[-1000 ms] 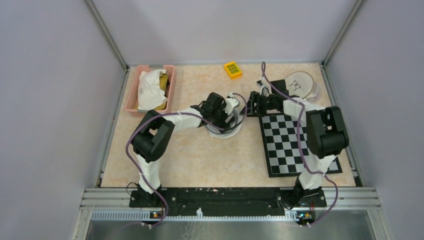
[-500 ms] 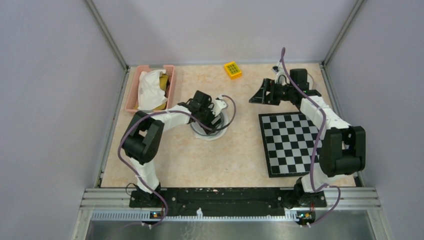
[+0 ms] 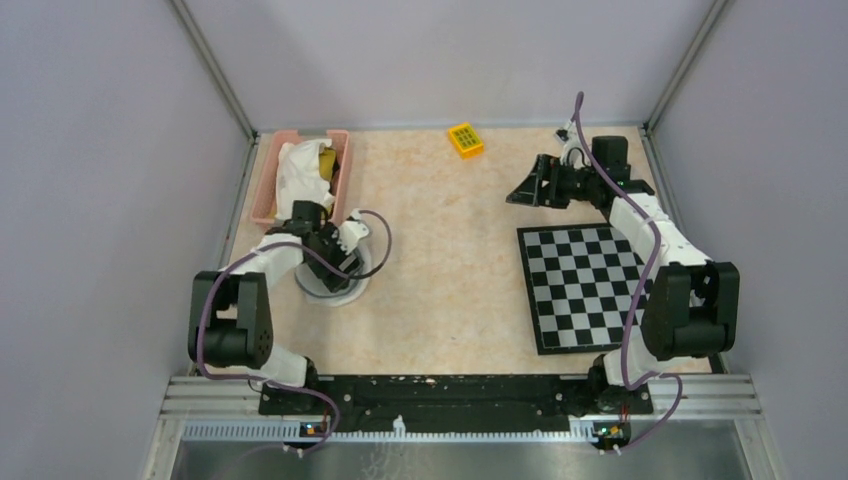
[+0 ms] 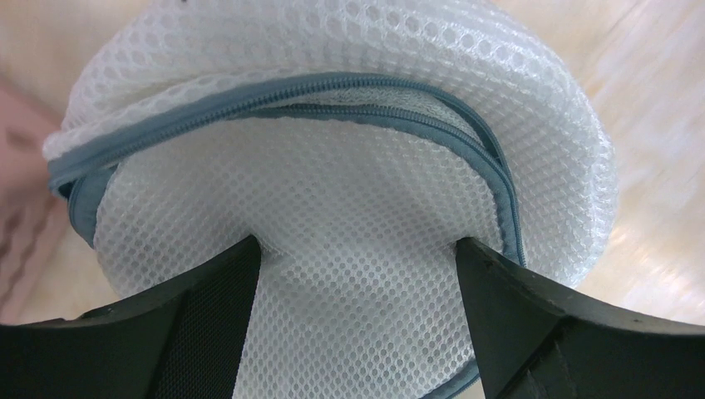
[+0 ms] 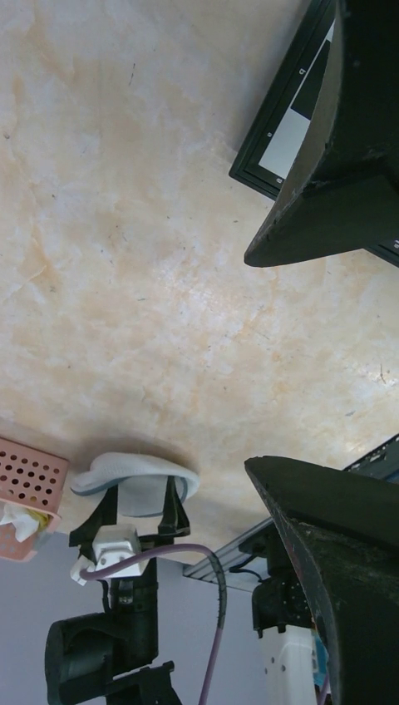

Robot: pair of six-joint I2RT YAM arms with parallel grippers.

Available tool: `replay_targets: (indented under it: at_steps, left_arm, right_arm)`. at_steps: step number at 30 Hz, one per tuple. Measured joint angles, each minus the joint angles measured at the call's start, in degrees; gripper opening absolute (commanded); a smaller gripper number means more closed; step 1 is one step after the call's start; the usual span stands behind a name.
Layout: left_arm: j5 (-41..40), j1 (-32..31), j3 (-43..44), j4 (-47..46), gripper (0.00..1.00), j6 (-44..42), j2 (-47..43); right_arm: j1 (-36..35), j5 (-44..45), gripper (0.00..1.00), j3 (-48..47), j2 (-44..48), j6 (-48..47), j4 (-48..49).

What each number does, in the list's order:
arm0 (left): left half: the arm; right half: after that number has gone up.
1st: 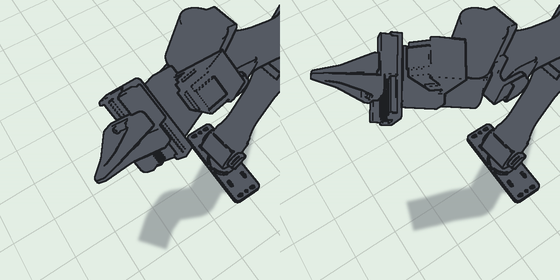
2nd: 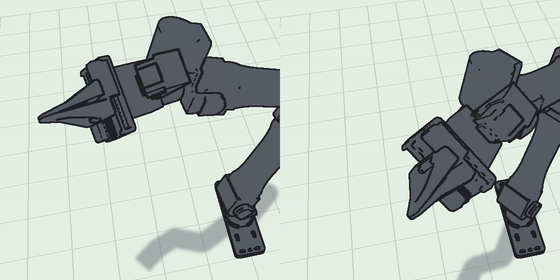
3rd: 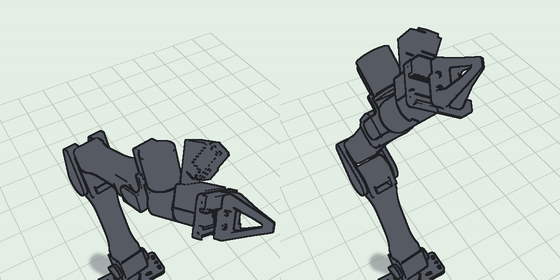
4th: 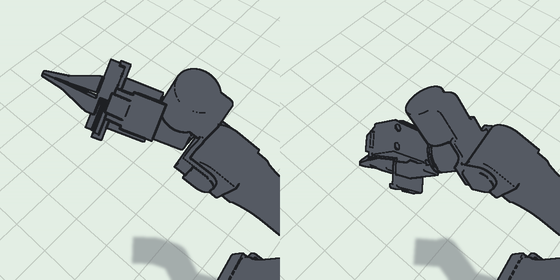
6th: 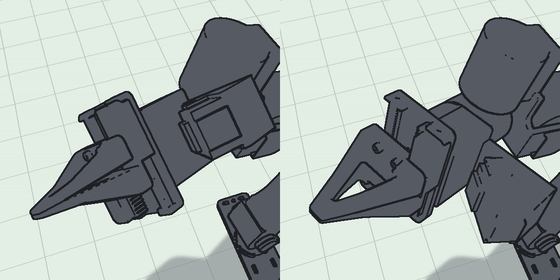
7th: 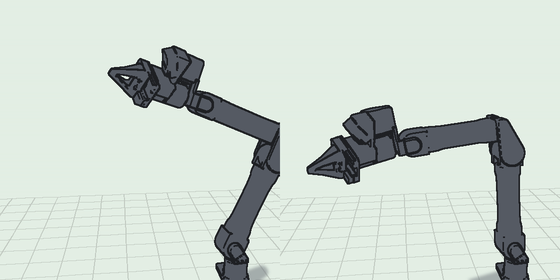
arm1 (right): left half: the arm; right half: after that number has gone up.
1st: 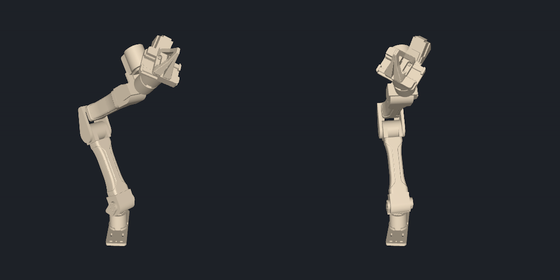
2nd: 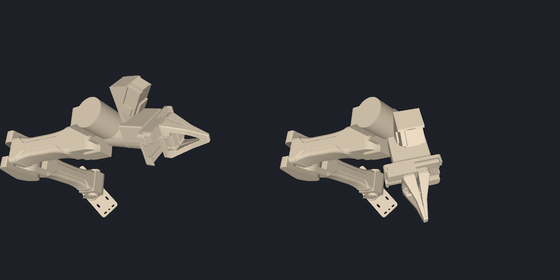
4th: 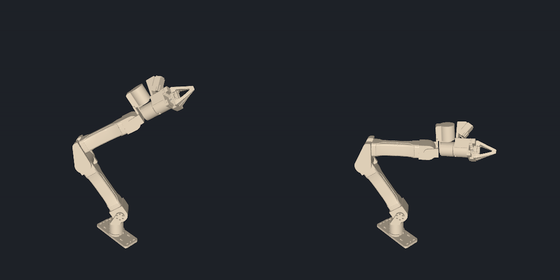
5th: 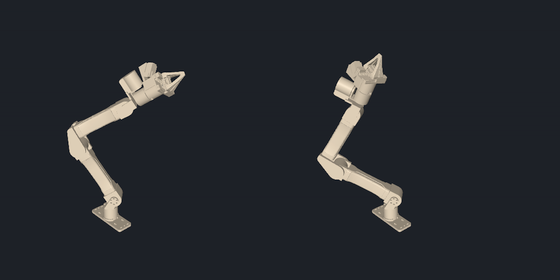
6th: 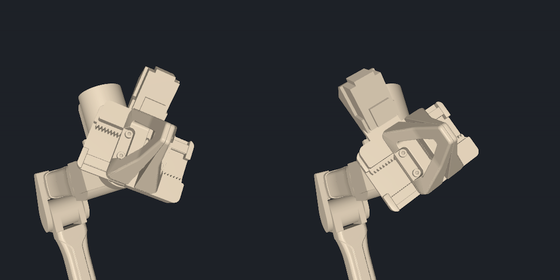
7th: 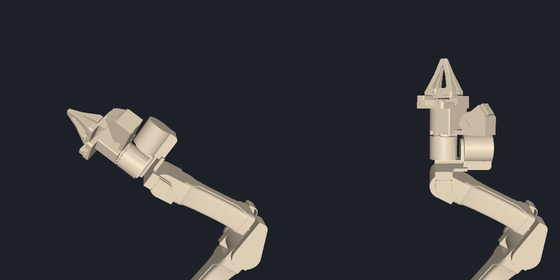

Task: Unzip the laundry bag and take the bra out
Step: Move the laundry bag to the center of the board.

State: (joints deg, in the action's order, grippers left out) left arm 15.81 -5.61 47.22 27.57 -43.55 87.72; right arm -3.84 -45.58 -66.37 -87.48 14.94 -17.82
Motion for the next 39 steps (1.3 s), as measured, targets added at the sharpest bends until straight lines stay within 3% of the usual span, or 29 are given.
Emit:
replay_targets:
  at_steps: [8, 13, 21, 28, 39]
  left_arm:
    - [-1.0, 19.6, -2.1, 6.0, 0.94, -15.7, -3.6]
    - [-2.1, 24.1, 0.5, 9.7, 0.99, -20.9, -1.7]
    - [-2.7, 24.7, 5.3, 18.8, 0.99, -24.0, -0.8]
    - [-1.2, 24.7, 16.1, 28.4, 0.99, -23.8, -1.1]
    - [6.6, 19.5, 29.9, 33.0, 0.99, -13.6, -1.1]
  right_arm:
    - [0.0, 0.1, 0.82, 0.0, 0.0, -1.0, -1.6]
    - [0.0, 0.1, 0.82, 0.0, 0.0, -1.4, -2.0]
    - [0.0, 0.4, 0.82, 0.0, 0.0, -2.1, -2.7]
    - [0.4, 0.6, 0.82, -0.7, 0.0, -3.0, -3.9]
    - [8.3, 1.4, 0.80, -11.2, -2.6, -4.0, -6.2]
